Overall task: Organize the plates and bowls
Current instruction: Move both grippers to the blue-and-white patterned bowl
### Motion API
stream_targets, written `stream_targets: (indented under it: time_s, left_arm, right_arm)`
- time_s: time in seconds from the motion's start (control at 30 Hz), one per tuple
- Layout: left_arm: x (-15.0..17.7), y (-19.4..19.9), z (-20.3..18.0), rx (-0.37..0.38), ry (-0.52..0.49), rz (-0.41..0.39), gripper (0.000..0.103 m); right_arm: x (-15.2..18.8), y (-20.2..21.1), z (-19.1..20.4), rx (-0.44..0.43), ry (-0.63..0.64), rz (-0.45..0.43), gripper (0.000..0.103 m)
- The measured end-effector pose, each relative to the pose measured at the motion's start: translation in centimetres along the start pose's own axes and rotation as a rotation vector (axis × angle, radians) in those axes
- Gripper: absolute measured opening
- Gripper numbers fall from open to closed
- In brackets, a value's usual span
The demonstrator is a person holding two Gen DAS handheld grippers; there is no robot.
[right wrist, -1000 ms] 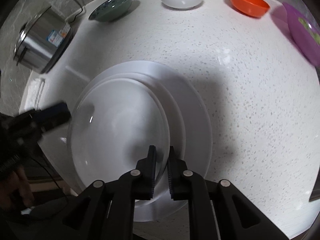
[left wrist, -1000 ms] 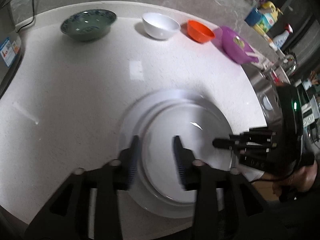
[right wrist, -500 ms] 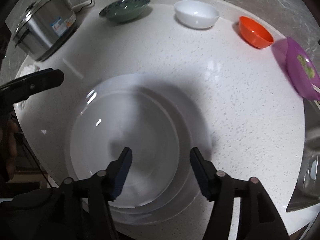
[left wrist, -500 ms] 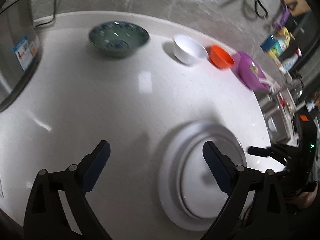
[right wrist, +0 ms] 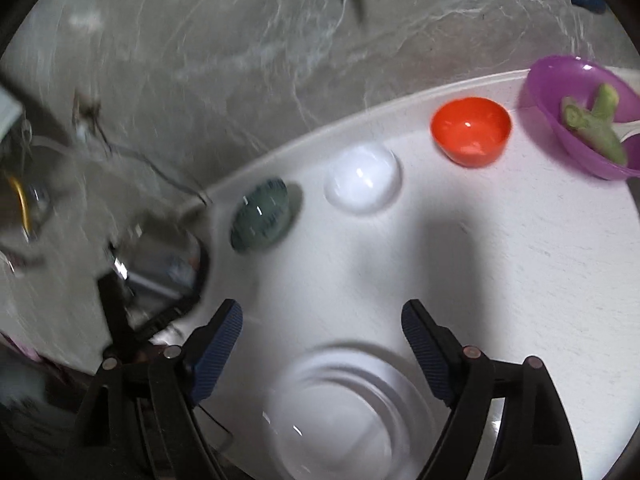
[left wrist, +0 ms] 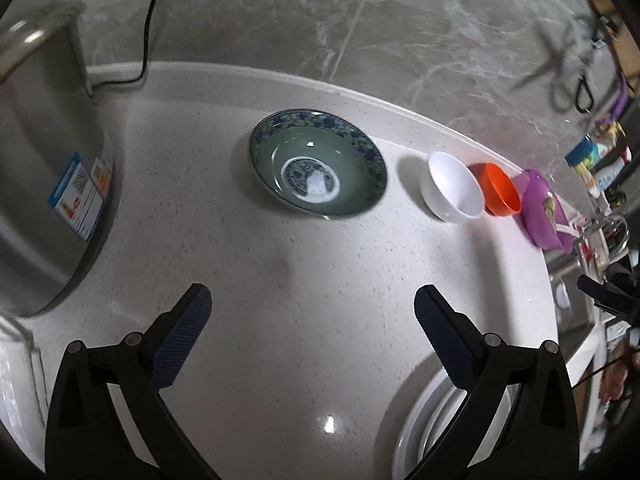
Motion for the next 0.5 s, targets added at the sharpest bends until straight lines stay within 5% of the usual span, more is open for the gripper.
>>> stream_targets:
  time_s: [0.2, 0.37, 0.5]
  left_arm:
    - [-6.2, -2.0, 1.6, -0.009, -0.002, -0.041, 0.102]
    - [-9.8, -5.0, 2.1, -0.065, -0.047, -0.023, 0.102]
    - [-11.4, -8.1, 3.2, -0.074, -0.043, 0.031, 0.102]
  right_arm:
    - [-4.8, -4.6, 3.4, -0.027, 0.035, -0.009, 0.073]
    - [-7.7, -11.1, 5.8, -0.029, 0.056, 0.077, 0.055]
    - [-8.8, -16.3, 7.2, -0.028, 0.056, 0.154, 0.054]
Point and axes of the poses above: each gripper's, at about its wrist camera, not at the fingertips, and y roughly against the way its jaws point, z to its left, x to its underside, the point moved 6 cm from there along -y, roughly the way its jaws point, and after that the axes turned 7 degrees about y, right-handed, at the moved point
